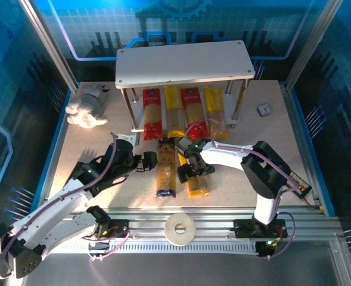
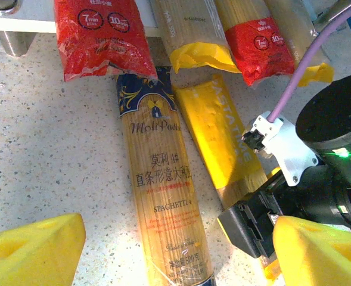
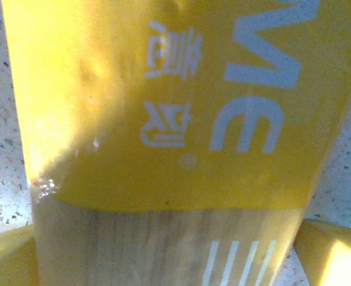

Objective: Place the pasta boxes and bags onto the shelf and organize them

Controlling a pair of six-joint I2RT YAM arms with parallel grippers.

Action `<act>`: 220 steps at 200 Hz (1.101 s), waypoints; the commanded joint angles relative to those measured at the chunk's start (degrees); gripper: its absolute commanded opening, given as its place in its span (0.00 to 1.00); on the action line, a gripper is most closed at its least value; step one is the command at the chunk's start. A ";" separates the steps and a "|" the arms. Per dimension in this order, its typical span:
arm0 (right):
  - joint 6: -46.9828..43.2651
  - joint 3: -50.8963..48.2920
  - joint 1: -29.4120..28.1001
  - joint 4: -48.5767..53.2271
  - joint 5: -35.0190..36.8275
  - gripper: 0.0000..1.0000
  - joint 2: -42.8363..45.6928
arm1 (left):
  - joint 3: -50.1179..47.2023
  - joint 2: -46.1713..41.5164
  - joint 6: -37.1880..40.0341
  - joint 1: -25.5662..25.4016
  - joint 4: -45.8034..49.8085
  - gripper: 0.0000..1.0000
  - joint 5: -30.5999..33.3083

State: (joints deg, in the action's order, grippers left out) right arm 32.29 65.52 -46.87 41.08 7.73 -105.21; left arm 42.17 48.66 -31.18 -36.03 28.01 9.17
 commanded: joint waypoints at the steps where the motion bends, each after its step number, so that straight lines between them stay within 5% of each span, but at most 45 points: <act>1: -1.61 1.19 -0.44 0.07 -0.27 0.97 -3.35 | -0.58 -1.02 0.45 0.69 0.01 0.84 -0.56; 75: -2.14 -6.44 -0.61 -1.29 -5.57 0.41 4.61 | -0.44 -0.65 0.65 1.58 -0.93 0.84 -1.12; 129: -1.71 -8.43 -3.10 4.93 -1.35 0.07 17.21 | 0.88 0.77 0.78 1.85 -1.44 0.84 -2.13; 220: -2.34 6.53 -5.86 21.80 10.31 0.00 43.92 | 5.51 3.18 2.97 2.08 -0.16 0.83 -3.00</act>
State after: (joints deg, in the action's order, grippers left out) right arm 30.39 62.70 -52.10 59.11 11.33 -67.96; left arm 44.64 51.62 -29.95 -34.33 27.57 7.16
